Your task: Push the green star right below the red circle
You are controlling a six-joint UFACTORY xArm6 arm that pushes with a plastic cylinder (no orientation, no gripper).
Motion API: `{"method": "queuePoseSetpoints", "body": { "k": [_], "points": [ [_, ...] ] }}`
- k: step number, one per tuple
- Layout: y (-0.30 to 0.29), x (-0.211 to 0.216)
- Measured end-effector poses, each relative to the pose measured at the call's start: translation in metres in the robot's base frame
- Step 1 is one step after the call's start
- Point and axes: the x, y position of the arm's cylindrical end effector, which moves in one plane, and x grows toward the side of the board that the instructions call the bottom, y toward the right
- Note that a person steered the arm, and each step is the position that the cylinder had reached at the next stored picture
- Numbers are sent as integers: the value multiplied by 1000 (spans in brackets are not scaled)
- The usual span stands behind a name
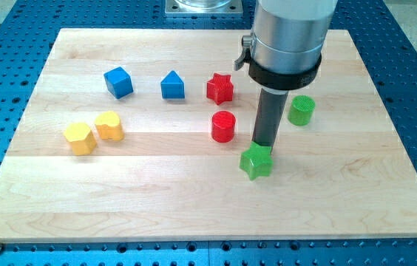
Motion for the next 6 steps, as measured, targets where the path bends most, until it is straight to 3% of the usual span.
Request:
{"method": "queuePoseSetpoints", "body": {
  "k": [1, 4, 6],
  "points": [
    [17, -5],
    [23, 58],
    [-15, 42]
  ]
}}
